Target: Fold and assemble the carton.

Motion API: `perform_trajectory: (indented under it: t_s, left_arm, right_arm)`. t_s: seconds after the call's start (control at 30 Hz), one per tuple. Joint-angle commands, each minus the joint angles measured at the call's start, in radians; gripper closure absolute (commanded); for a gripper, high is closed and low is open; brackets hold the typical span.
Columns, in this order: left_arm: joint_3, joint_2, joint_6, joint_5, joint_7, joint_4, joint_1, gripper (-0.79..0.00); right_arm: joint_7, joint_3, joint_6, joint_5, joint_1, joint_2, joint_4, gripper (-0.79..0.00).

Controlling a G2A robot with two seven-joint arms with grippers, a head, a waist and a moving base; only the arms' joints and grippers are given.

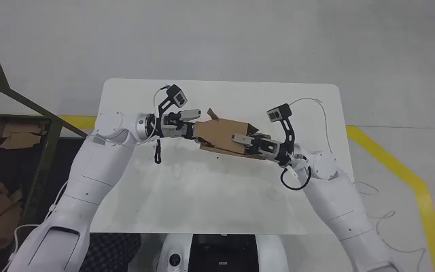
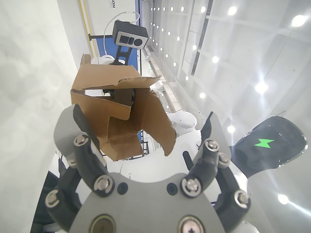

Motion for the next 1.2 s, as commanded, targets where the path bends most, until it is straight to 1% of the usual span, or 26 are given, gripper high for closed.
perform_trajectory:
  t_s: [0.0, 0.3, 0.63, 0.9, 1.17]
  left_arm:
    - [0.003, -0.001, 0.002, -0.001, -0.003, -0.001, -0.003, -0.785]
    - [0.011, -0.004, 0.006, -0.001, -0.009, -0.002, -0.01, -0.785]
    - [0.001, -0.004, -0.001, 0.001, -0.004, -0.004, -0.004, -0.785]
    - [0.005, -0.005, -0.001, 0.018, 0.001, -0.031, 0.004, -0.785]
    - [0.007, -0.006, -0.004, 0.024, 0.009, -0.026, 0.001, -0.785]
  right_arm:
    - [0.003, -0.002, 0.001, 0.002, 0.001, 0.0, 0.0, 0.0]
    - [0.013, -0.006, -0.001, 0.012, 0.005, -0.002, 0.004, 0.0]
    - [0.014, 0.003, -0.008, 0.02, 0.002, -0.001, 0.007, 0.0]
    - [-0.007, -0.003, -0.007, -0.008, -0.001, -0.002, -0.002, 0.0]
    - [-0.007, -0.01, -0.002, -0.013, 0.001, -0.003, -0.002, 0.0]
